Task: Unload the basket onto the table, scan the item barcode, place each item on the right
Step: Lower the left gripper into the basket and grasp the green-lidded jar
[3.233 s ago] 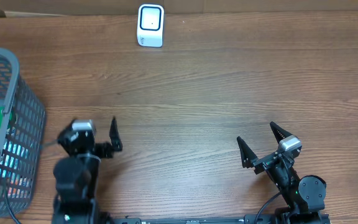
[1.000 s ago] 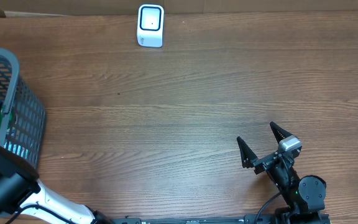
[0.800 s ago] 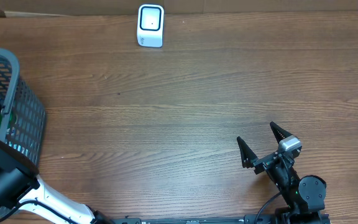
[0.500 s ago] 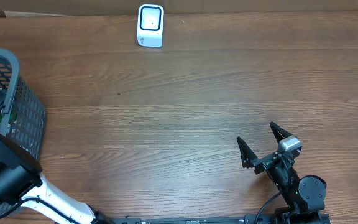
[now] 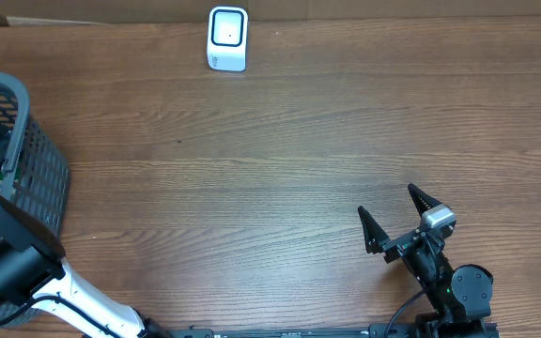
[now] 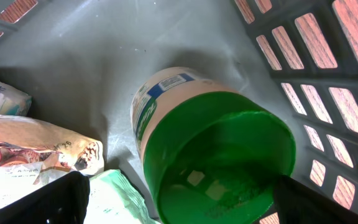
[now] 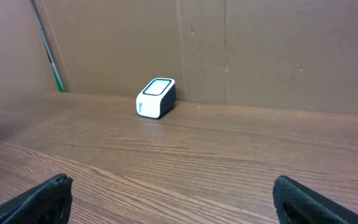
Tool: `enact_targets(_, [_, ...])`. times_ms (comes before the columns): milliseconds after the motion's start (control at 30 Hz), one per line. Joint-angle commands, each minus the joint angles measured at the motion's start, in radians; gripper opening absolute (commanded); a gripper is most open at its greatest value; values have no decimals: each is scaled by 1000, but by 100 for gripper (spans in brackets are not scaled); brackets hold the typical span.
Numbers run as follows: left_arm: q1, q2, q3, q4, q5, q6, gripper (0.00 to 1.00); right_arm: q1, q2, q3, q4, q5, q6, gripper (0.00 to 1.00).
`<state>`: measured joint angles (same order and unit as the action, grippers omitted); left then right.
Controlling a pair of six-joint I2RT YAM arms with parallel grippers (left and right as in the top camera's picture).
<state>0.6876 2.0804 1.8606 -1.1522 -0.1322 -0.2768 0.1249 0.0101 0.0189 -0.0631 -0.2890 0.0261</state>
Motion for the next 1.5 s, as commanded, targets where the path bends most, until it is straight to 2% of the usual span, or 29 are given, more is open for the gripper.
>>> enact_targets(0, [3, -7, 26, -3, -5, 23, 96, -3, -7, -10, 6, -4, -1, 100])
enact_targets(167, [3, -31, 33, -2, -6, 32, 100, -3, -7, -10, 6, -4, -1, 100])
enact_targets(433, [5, -28, 39, 0, -5, 42, 100, -3, -7, -10, 6, -4, -1, 100])
enact_targets(867, [5, -28, 140, -102, 36, 37, 100, -3, -7, -10, 6, -4, -1, 100])
enact_targets(1233, [8, -25, -62, 26, 24, 37, 100, -3, -7, -10, 6, -4, -1, 100])
enact_targets(1467, [8, -24, -128, 113, 24, 38, 100, -3, -7, -10, 6, -5, -1, 100])
